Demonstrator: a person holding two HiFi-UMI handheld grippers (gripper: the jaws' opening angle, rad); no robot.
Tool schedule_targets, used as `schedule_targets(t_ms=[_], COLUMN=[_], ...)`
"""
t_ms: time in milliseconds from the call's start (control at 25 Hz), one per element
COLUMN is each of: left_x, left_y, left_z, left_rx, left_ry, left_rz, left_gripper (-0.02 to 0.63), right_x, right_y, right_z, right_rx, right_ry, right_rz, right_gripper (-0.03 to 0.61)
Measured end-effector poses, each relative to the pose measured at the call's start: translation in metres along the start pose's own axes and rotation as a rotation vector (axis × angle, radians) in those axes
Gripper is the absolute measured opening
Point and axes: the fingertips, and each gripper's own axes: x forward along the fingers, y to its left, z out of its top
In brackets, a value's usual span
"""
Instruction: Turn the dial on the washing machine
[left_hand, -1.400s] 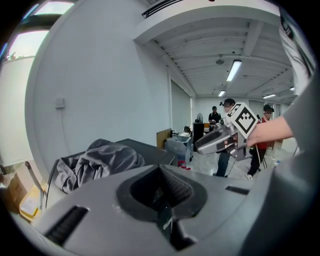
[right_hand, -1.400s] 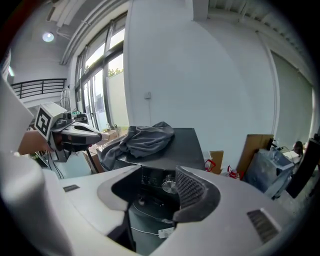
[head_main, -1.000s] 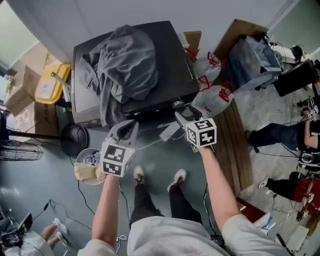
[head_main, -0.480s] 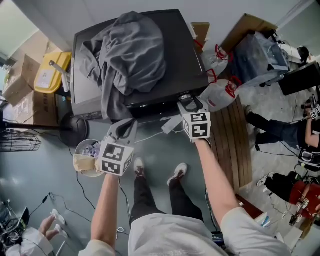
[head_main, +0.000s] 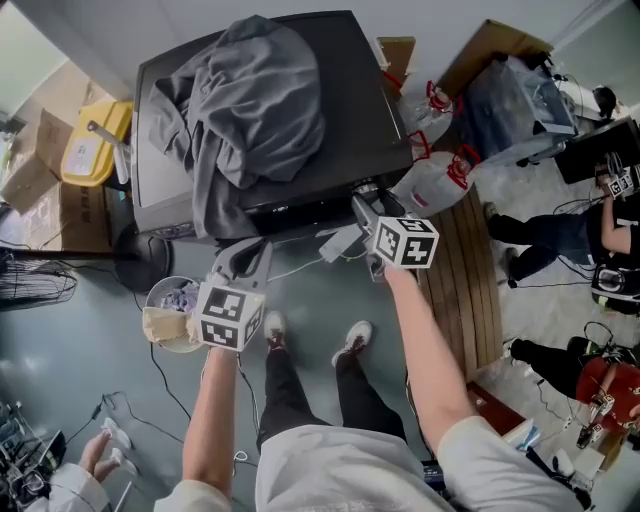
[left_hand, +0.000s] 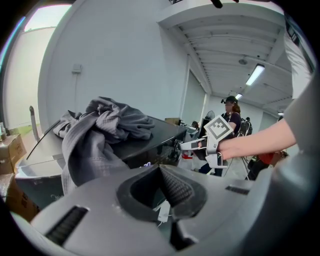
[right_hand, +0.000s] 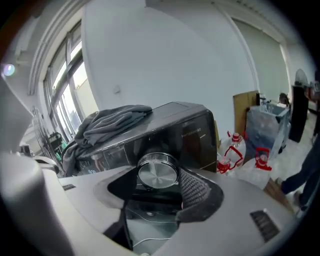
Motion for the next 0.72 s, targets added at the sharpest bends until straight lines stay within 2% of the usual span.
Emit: schedule_targets(t_ms=[120,320,600,720], left_x=[0.0012,0.0025,0.0010,0.0004], left_y=[0.0000,0.0004,-0.0030,-0.0050], left_z=[-0.0004,0.0011,0.0018,0.0030], left_rx=[-0.010,-0.015,-0.026,-0.037], left_ry=[0.000,-0.003,-0.018,-0.030], left_rz=[-0.004,-0.004,-0.015,-0.024], left_gripper=[0.017,0.017,0.017,0.017], right_x=[0.0002,0.0006,0.0006,0.0004], right_y=[-0.0017,-0.0025,-0.0035,-0.0035], right_z=[-0.0002,0.0009,0.0002,0.0013], right_rx=[0.097,0.203,0.388,0.505], right_ry=[-0.007,-0.020,0.002,-0.019], right_rz=[0.039,0.089,0.143,0.195], right_gripper=[0.268,0.268,0.268,0.268])
